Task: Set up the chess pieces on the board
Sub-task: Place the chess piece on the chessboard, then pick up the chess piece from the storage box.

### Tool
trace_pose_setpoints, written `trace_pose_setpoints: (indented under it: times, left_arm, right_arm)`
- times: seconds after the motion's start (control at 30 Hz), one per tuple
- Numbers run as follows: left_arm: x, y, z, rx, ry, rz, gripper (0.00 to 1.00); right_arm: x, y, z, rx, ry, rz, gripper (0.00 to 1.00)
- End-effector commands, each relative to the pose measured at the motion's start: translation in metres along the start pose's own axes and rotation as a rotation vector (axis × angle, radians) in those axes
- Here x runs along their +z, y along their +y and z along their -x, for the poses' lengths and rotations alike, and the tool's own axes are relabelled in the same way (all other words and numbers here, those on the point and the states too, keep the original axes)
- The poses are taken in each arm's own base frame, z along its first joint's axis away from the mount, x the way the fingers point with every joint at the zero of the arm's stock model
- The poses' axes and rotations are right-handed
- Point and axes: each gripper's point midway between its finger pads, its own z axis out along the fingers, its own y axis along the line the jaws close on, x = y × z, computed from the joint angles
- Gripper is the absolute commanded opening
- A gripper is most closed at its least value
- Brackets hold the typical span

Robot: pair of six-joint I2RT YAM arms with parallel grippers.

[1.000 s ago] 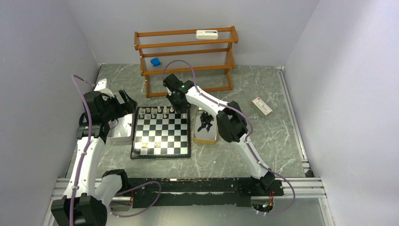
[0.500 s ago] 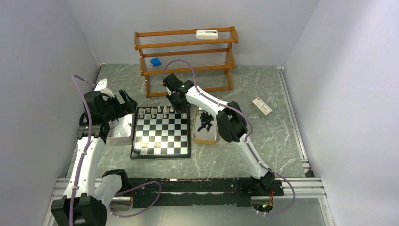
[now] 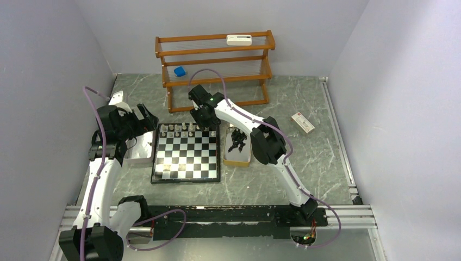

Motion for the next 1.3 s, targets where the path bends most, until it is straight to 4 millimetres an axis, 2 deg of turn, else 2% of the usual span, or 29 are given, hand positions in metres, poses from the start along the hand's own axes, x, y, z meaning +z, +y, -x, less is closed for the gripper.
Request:
trace_pose_setpoints:
  times: [0.0,0.13,0.17,0.2,0.27,0.4,0.43,0.5,0.53,0.57,0.6,0.67,0.7,0.77,0.83,0.9,1.0,1.1,1.17,1.27]
  left_arm:
    - [0.002,0.010,0.000,-0.023,0.006,0.069,0.99]
    - [0.013,0.030,-0.018,-0.060,0.080,0.167,1.00]
    - [0.015,0.035,-0.022,-0.067,0.101,0.191,1.00]
    - [0.016,0.039,-0.027,-0.074,0.116,0.211,1.00]
    - [0.017,0.045,-0.030,-0.089,0.125,0.241,1.00]
    - [0.016,0.052,-0.031,-0.091,0.130,0.285,1.00]
    - [0.017,0.053,-0.032,-0.095,0.134,0.289,0.96]
    - [0.019,0.057,-0.037,-0.105,0.150,0.300,0.88]
    - [0.021,0.060,-0.039,-0.117,0.160,0.310,0.85]
    - [0.023,0.063,-0.041,-0.129,0.169,0.322,0.82]
    - [0.025,0.067,-0.043,-0.144,0.177,0.331,0.80]
    - [0.030,0.072,-0.047,-0.188,0.202,0.332,0.77]
    - [0.033,0.074,-0.047,-0.206,0.210,0.327,0.72]
    - [0.037,0.081,-0.043,-0.234,0.213,0.336,0.64]
    - [0.041,0.087,-0.036,-0.257,0.210,0.348,0.59]
    - [0.045,0.090,-0.029,-0.265,0.192,0.347,0.57]
    - [0.056,0.089,-0.025,-0.268,0.168,0.318,0.53]
    - [0.069,0.092,-0.031,-0.279,0.183,0.304,0.45]
    - [0.077,0.095,-0.038,-0.281,0.210,0.299,0.38]
    - [0.088,0.102,-0.049,-0.285,0.247,0.314,0.36]
  right_arm:
    - [-0.039,0.001,0.027,0.021,-0.097,0.022,0.50]
    - [-0.064,0.006,0.038,0.030,-0.153,0.051,0.56]
    - [-0.076,0.006,0.043,0.034,-0.183,0.057,0.56]
    - [-0.079,0.006,0.042,0.038,-0.192,0.058,0.58]
    - [-0.102,0.012,0.050,0.039,-0.252,0.104,0.60]
    - [-0.141,0.017,0.050,0.036,-0.334,0.149,0.64]
    - [-0.152,0.017,0.052,0.038,-0.361,0.160,0.66]
    - [-0.171,0.020,0.051,0.035,-0.404,0.190,0.74]
    - [-0.178,0.022,0.049,0.035,-0.418,0.204,0.83]
    - [-0.187,0.025,0.048,0.031,-0.437,0.224,0.98]
    - [-0.196,0.027,0.048,0.027,-0.459,0.241,1.00]
    - [-0.213,0.030,0.046,0.019,-0.498,0.269,1.00]
    - [-0.221,0.030,0.045,0.018,-0.519,0.277,1.00]
    - [-0.236,0.029,0.042,0.022,-0.568,0.281,1.00]
    - [-0.255,0.026,0.039,0.025,-0.631,0.280,1.00]
    - [-0.270,0.021,0.040,0.033,-0.699,0.267,1.00]
    - [-0.287,0.003,0.041,0.118,-0.802,0.196,1.00]
    - [-0.299,-0.012,0.036,0.169,-0.874,0.134,1.00]
    - [-0.310,-0.015,0.035,0.176,-0.919,0.135,1.00]
    - [-0.322,-0.014,0.035,0.166,-0.977,0.153,1.00]
